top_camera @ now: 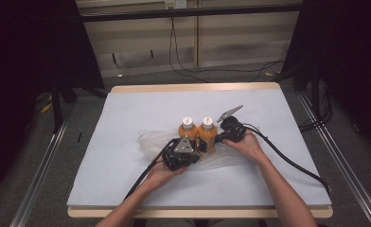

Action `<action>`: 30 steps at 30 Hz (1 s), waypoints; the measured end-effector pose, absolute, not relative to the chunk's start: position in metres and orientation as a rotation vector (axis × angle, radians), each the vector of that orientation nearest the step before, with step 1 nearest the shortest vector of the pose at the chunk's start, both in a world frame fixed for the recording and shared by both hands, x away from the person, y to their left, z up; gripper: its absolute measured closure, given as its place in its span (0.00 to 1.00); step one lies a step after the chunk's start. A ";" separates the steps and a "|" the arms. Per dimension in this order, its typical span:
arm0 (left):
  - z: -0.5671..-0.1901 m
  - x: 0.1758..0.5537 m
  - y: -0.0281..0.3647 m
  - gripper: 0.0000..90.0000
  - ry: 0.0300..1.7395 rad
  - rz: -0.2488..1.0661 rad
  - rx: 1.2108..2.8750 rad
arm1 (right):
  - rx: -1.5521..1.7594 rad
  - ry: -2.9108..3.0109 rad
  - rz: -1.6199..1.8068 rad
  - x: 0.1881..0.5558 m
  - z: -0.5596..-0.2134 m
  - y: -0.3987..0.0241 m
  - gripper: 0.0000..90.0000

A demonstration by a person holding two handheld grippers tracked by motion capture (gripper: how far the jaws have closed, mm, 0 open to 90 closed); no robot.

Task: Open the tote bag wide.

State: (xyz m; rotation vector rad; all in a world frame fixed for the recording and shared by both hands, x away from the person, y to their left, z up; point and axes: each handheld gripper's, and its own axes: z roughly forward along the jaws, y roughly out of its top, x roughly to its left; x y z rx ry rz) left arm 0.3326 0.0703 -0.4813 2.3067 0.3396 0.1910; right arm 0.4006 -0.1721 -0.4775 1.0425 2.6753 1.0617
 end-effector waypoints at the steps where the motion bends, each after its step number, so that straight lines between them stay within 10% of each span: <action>1: -0.482 0.332 0.070 1.00 0.339 0.187 2.311 | 1.055 2.674 1.070 0.401 -0.478 -0.172 1.00; 30: -0.480 0.316 0.068 1.00 0.246 0.088 2.352 | 1.167 2.658 0.950 0.429 -0.473 -0.157 1.00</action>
